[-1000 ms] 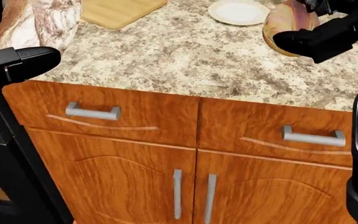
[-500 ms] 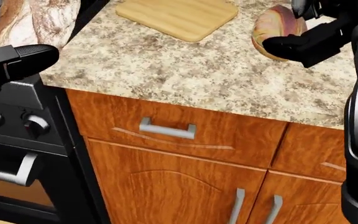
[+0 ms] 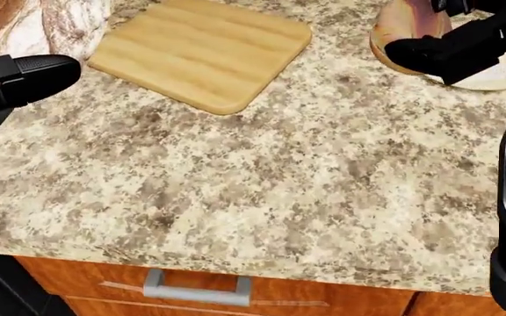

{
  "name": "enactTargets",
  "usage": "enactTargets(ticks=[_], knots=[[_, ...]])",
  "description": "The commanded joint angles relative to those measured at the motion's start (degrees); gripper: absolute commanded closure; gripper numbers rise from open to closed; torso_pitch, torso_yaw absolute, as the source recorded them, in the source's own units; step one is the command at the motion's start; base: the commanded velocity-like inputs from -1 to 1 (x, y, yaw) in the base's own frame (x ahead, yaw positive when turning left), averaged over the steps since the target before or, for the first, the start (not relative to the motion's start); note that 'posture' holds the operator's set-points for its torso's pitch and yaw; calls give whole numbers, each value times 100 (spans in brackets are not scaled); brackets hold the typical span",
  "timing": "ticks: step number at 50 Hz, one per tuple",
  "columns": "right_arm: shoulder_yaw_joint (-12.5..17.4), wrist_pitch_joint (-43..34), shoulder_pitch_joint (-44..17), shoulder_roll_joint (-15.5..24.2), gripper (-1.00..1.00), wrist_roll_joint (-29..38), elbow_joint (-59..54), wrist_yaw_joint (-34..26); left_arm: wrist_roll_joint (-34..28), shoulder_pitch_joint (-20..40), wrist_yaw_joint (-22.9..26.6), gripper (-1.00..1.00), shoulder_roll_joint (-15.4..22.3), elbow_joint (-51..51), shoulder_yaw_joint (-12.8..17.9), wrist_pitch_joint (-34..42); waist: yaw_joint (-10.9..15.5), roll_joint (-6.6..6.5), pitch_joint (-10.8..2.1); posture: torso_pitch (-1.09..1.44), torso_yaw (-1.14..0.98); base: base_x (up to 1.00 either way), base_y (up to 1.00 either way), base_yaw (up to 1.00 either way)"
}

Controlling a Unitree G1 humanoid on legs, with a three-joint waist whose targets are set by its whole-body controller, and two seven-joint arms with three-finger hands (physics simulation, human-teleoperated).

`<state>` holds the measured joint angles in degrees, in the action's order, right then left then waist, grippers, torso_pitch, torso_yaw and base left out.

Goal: Place all breads on the cutting board.

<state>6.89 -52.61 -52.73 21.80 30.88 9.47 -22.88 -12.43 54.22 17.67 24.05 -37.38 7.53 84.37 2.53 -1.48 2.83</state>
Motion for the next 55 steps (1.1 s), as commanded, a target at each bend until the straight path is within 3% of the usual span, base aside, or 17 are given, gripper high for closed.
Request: enactTargets(ticks=[1,2,3,4,10,11,15,23,28,35,36,44,45,46,48,54,55], knots=[[-3,144,-244,17,100,25,198,11,-59,143,-51,100,86,-62,116,-128,59,-15,-174,0,0,0,45,0],[-7,137,-259,13,100,35,199,2,-52,160,-50,100,97,-64,118,-111,88,-215,-190,0,0,0,37,0],[-1,145,-275,3,100,34,182,4,-46,185,-48,100,112,-68,118,-86,18,-135,-152,0,0,0,0,0],[2,154,-289,-4,100,31,175,2,-41,196,-50,100,120,-68,117,-76,50,-148,-48,0,0,0,0,0],[0,145,-313,-29,100,8,213,11,-6,202,-60,100,148,-51,135,-92,-65,-114,38,0,0,0,0,0],[0,152,-315,-36,100,4,211,13,-3,204,-61,100,155,-51,133,-92,-80,-65,-35,0,0,0,0,0],[-40,172,-393,-70,100,12,161,22,14,280,-50,100,210,-51,126,-31,-98,-82,-189,0,0,0,0,0],[-101,131,-590,-118,100,51,59,0,43,218,-35,100,253,-44,179,-86,-155,-30,-152,0,0,0,0,0],[-167,171,-814,-231,100,51,-169,37,70,245,-6,100,315,-81,197,-33,-192,45,-46,0,0,0,0,0],[-282,420,-1186,-524,100,-83,-807,262,107,243,30,100,405,-106,255,8,-138,321,37,0,0,0,0,0],[-299,460,-1239,-576,100,-110,-903,306,113,228,30,100,412,-82,279,-25,-152,243,32,0,0,0,0,0],[-427,927,-1569,-938,100,-347,-1749,705,193,94,38,100,473,-68,422,-124,-249,74,-39,0,0,0,0,0],[-449,984,-1600,-970,100,-361,-1848,745,207,66,35,100,475,-45,447,-166,-274,55,-184,0,0,0,9,0],[-457,1005,-1622,-982,100,-366,-1897,766,216,52,30,100,477,-32,461,-189,-255,78,-222,0,0,0,23,0],[-480,1065,-1680,-1040,100,-390,-2027,818,238,5,33,100,488,-46,499,-207,-128,301,-322,0,0,0,12,31],[-541,1189,-1792,-1177,100,-429,-2268,930,334,-74,23,100,556,-76,599,-231,-248,64,-178,0,0,0,0,66],[-551,1210,-1796,-1190,100,-427,-2305,942,348,-75,19,100,562,-89,606,-218,-314,40,-104,0,0,0,4,0]])
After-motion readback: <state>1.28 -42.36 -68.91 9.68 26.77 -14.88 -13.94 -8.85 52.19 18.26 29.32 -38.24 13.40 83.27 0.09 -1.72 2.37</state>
